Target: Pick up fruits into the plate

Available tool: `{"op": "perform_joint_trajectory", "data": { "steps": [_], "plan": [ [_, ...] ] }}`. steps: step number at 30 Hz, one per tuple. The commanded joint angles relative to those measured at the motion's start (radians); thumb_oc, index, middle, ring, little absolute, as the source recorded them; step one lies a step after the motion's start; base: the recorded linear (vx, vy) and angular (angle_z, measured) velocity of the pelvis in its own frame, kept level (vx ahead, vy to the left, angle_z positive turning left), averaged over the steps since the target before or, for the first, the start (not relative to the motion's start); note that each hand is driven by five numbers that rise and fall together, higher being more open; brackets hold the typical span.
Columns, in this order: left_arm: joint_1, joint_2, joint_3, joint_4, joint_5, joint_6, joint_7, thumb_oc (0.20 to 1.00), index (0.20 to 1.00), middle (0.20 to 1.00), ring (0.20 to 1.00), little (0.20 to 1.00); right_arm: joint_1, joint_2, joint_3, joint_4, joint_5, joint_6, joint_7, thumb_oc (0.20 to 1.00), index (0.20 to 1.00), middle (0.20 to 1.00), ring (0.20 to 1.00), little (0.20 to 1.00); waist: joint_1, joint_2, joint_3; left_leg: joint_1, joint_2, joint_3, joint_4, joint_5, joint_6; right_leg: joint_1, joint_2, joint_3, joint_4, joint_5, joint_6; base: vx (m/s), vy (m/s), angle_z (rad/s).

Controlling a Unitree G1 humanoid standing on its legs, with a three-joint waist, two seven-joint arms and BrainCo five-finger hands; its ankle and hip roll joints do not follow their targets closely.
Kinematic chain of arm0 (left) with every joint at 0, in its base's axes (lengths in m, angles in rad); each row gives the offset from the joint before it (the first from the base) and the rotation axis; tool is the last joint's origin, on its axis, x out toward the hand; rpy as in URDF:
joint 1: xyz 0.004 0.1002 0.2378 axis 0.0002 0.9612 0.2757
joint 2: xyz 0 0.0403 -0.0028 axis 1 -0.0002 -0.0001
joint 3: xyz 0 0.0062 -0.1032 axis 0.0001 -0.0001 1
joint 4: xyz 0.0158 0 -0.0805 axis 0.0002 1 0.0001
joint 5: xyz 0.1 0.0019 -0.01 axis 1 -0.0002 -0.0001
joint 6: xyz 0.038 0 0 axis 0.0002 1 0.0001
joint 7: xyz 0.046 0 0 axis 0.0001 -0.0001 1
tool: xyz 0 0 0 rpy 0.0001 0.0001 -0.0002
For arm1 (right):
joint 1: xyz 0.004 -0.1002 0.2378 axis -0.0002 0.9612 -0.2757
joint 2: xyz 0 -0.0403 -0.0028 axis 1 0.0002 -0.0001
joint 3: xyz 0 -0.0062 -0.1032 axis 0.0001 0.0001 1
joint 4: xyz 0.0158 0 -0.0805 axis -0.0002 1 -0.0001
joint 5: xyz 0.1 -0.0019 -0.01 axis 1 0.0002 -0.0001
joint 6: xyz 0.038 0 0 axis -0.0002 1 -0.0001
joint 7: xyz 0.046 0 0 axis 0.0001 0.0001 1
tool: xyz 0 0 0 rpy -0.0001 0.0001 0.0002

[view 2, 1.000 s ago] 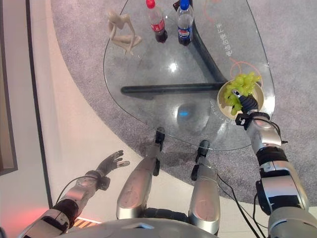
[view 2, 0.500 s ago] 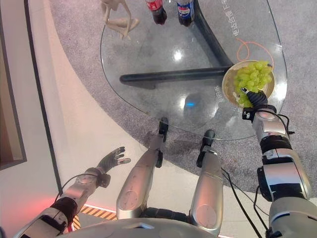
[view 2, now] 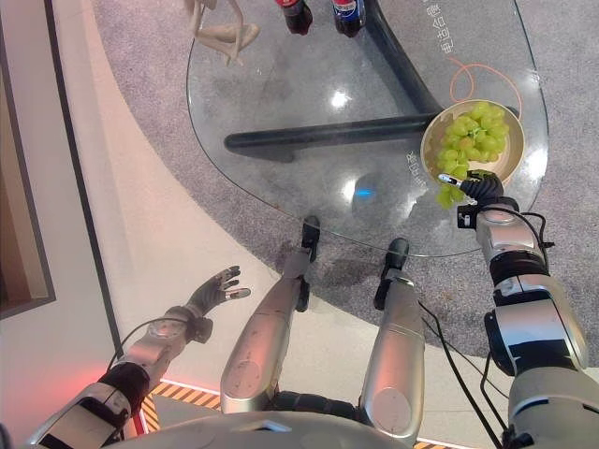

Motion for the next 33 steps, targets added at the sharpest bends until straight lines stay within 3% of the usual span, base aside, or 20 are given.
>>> {"op": "perform_joint_trajectory", "data": {
  "steps": [1,11,19,23,26,33],
  "plan": [
    [-0.002,0.023,-0.024,-0.011,-0.036,-0.004,-0.003,1.000,1.000,1.000,1.000,1.000,-0.034,-0.047,0.044,0.019,0.003,-0.016,-0.029,1.000,1.000,1.000,1.000,1.000,-0.004,0.004,-0.018,0.020,-0.086,0.015,0.107,-0.160,0.070,0.058,0.072,-0.018,-0.184,0.141,-0.013,-0.04,0.010,0.00],
    [-0.012,0.019,-0.016,0.000,-0.034,-0.005,0.004,1.000,1.000,1.000,1.000,1.000,-0.025,-0.042,0.032,0.002,0.026,-0.043,-0.042,1.000,1.000,1.000,1.000,1.000,-0.010,-0.012,-0.018,0.051,-0.083,0.020,0.087,-0.159,0.072,0.084,0.077,-0.018,-0.202,0.148,-0.009,-0.01,0.004,0.00],
    [0.003,0.013,0.015,0.022,-0.036,-0.009,0.009,1.000,1.000,1.000,1.000,1.000,0.037,-0.027,0.006,-0.080,0.016,-0.043,-0.141,1.000,1.000,1.000,1.000,1.000,-0.022,-0.039,-0.018,0.122,-0.071,0.032,0.062,-0.167,0.068,0.151,0.086,-0.018,-0.227,0.148,-0.010,0.00,0.005,0.00],
    [0.007,-0.008,0.048,0.065,-0.038,-0.003,0.014,1.000,1.000,1.000,1.000,1.000,0.133,0.008,-0.036,-0.164,0.022,-0.050,-0.224,1.000,1.000,1.000,1.000,1.000,-0.041,-0.065,-0.018,0.218,-0.053,0.055,0.032,-0.170,0.058,0.248,0.091,-0.019,-0.261,0.147,-0.010,-0.01,0.053,-0.03],
    [0.020,-0.025,0.077,0.099,-0.034,-0.006,0.014,1.000,1.000,1.000,1.000,1.000,0.235,0.044,-0.062,-0.221,0.018,-0.072,-0.269,1.000,1.000,1.000,1.000,1.000,-0.052,-0.087,-0.054,0.268,-0.043,0.068,0.018,-0.177,0.053,0.310,0.095,-0.016,-0.293,0.146,-0.011,0.02,0.040,0.02],
    [0.061,-0.059,0.121,0.151,-0.005,-0.022,0.020,1.000,1.000,1.000,1.000,1.000,0.409,0.107,-0.107,-0.268,0.024,-0.124,-0.257,1.000,1.000,1.000,1.000,1.000,-0.055,-0.124,-0.135,0.352,-0.034,0.085,-0.004,-0.197,0.049,0.416,0.093,-0.013,-0.349,0.145,-0.007,0.07,0.022,0.00]
  ]
}}
